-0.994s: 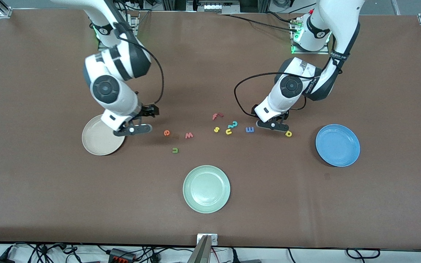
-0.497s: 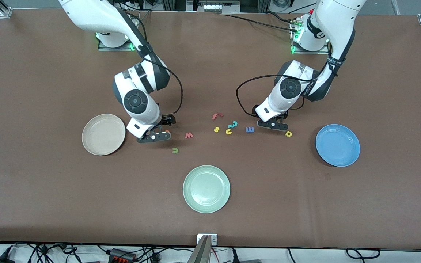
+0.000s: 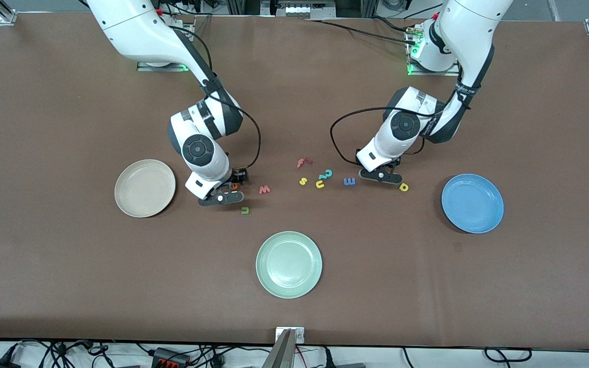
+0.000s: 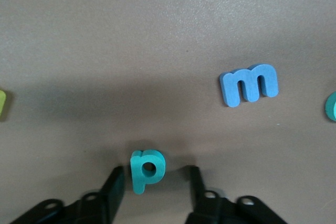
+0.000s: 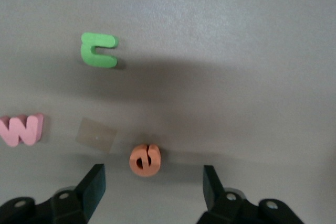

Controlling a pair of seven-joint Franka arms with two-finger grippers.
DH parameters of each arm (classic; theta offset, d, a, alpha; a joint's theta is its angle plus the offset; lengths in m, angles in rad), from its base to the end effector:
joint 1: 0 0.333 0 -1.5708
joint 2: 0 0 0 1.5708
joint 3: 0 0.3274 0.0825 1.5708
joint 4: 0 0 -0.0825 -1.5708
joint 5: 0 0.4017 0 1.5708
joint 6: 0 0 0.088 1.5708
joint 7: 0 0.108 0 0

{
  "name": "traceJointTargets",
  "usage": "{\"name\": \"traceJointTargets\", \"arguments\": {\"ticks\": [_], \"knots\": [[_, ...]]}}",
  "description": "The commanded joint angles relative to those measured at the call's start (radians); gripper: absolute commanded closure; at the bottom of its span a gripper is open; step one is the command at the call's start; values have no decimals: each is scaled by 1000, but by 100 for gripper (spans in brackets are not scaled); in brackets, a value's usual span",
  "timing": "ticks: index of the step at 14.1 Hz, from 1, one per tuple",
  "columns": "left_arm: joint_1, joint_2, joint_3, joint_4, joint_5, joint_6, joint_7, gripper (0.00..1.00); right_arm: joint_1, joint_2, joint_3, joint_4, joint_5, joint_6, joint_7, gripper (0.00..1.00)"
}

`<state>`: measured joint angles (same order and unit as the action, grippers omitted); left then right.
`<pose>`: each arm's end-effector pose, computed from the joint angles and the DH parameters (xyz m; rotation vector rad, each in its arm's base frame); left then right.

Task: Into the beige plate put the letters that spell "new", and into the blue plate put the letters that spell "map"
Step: 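Grasp the orange letter with the right gripper, the teal p with the left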

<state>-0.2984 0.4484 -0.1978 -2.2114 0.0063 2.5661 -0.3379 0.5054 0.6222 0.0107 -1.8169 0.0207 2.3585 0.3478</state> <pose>0.4858 -0.2675 0.1636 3.0870 -0.2293 -0.1724 0.5736 0.3253 0.1830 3.1148 0.2361 -0.1277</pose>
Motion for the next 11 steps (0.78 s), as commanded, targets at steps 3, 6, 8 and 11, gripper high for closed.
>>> {"name": "traceJointTargets", "arguments": {"ticks": [3,6,8,11], "knots": [[5,-10,0,4,43,13,-1,80,7,27,-5,19,5,27,7,28],[13,-48,3,9,44,-21,-1,88,9,34,-5,22,4,27,7,40],[21,-88,12,47,44,-125,0,88,9,39,-5,27,2,27,7,40],[108,-102,12,172,79,-327,60,83,9,40,-5,28,-1,27,5,46]]}}
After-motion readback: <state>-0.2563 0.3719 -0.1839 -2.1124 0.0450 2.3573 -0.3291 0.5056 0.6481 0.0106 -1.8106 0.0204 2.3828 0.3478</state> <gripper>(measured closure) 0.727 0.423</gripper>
